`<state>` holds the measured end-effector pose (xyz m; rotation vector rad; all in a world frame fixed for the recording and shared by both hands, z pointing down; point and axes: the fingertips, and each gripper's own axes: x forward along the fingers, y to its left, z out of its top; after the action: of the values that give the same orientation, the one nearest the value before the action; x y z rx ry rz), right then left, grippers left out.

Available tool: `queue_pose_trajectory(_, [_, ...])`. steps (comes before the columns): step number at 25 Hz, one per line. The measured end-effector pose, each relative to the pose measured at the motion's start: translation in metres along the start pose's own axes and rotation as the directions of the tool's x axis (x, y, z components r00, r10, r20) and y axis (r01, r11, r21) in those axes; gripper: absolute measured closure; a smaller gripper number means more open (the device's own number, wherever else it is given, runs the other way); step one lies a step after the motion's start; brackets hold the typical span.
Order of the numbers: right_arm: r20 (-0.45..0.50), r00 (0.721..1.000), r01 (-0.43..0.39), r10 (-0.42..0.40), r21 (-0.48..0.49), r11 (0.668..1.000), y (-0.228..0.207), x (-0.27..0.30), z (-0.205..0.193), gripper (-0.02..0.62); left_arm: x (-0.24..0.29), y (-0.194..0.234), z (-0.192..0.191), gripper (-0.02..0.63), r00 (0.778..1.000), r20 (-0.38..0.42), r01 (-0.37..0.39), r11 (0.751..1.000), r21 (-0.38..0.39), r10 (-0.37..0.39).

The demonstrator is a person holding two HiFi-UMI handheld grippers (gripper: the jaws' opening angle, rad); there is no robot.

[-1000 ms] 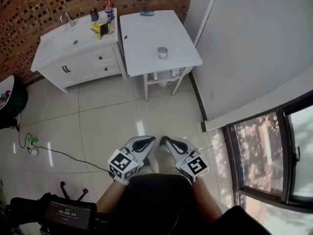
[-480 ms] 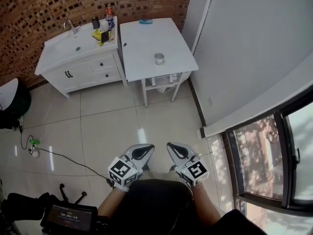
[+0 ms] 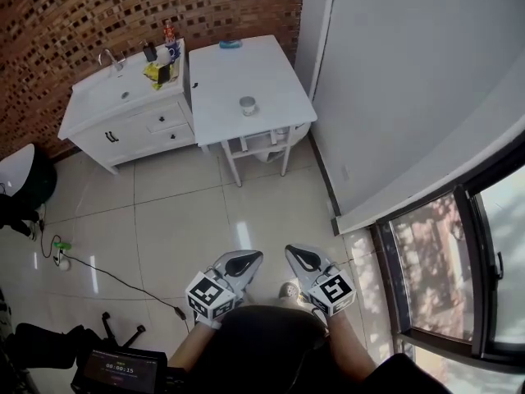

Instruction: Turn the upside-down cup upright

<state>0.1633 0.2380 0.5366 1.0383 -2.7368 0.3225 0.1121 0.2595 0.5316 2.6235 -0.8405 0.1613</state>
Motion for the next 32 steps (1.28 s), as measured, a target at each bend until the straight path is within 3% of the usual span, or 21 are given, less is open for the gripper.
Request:
queue_pose_trajectory(7, [-0.030,1.000,-0.002,0.001,-0.012,1.000,-0.020,-0.011,-0.007,0.603,0.017,-0.008,0.004,0.592,0.999,0.029,0.021,1.000,-0.003,-0.021])
queue_pose_trajectory(10, [-0.020,0.999,-0.031,0.031,-0.018,0.999,-0.022,-0.007,-0.016,0.603,0.023,-0.016,0.005,0.592,0.997,0.033,0.073,0.997,0.031,-0.074])
queue_pose_trajectory(14, [-0.085,0.996,-0.011,0.010,-0.015,1.000,-0.023,-0.002,-0.017,0.603,0.026,-0.034,0.000,0.592,0.989,0.038,0.138,0.985,0.103,-0.142])
queue_pose_trajectory(22, [-0.052,0.999,0.016,-0.015,0.014,1.000,-0.018,-0.004,-0.017,0.603,0.012,-0.028,-0.007,0.592,0.994,0.060,0.082,0.994,0.068,-0.086])
queue_pose_trajectory(32, [-0.056,0.996,-0.066,0.066,-0.001,0.998,-0.006,0.006,-0.025,0.603,0.007,-0.022,-0.008,0.592,0.999,0.033,0.039,0.997,0.063,-0.041])
